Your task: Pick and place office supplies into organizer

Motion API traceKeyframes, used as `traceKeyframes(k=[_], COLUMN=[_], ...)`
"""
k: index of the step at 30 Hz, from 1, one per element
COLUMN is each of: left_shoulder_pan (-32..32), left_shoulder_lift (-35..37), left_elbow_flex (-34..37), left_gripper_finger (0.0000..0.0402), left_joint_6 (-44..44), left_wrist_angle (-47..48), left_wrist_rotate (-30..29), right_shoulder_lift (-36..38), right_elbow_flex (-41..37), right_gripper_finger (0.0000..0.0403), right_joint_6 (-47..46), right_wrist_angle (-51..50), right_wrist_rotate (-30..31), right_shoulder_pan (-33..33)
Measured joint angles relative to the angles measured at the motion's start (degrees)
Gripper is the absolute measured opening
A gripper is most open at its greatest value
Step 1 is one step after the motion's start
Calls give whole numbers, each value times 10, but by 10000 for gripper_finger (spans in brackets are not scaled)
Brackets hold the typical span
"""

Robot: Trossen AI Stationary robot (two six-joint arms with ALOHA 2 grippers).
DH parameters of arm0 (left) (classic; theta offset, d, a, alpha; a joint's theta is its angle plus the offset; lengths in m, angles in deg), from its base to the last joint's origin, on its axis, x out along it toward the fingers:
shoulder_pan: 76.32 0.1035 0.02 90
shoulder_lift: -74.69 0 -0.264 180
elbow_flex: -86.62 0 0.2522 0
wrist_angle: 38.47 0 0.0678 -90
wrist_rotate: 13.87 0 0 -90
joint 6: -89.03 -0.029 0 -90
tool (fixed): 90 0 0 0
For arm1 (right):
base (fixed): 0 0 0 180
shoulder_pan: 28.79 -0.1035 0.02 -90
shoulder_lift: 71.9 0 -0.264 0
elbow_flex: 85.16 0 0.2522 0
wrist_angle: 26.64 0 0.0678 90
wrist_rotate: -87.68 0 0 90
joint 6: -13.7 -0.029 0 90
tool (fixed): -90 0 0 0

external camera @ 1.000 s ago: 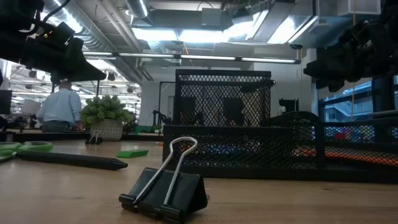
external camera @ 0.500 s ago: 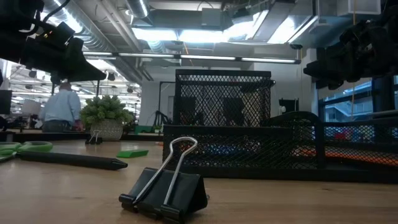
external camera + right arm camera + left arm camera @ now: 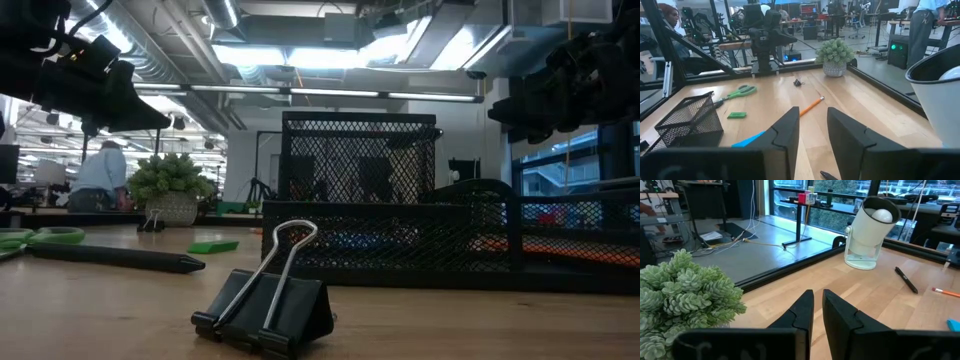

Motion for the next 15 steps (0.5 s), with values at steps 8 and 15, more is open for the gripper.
traceKeyframes(k=[8,15], left_shoulder_pan=[0,0], left_shoulder_lift=[0,0], left_elbow_flex=[0,0], left_gripper_finger=[60,146], left_joint_6=[-24,-14], left_wrist_angle=[0,-1], left_wrist_rotate=[45,98], right_shoulder_lift=[0,0], right_elbow_flex=[0,0], right_gripper_finger=[104,104], right_joint_6=[2,2], right_wrist_angle=[0,0], right_wrist_rotate=[0,0], right_shoulder_pan=[0,0])
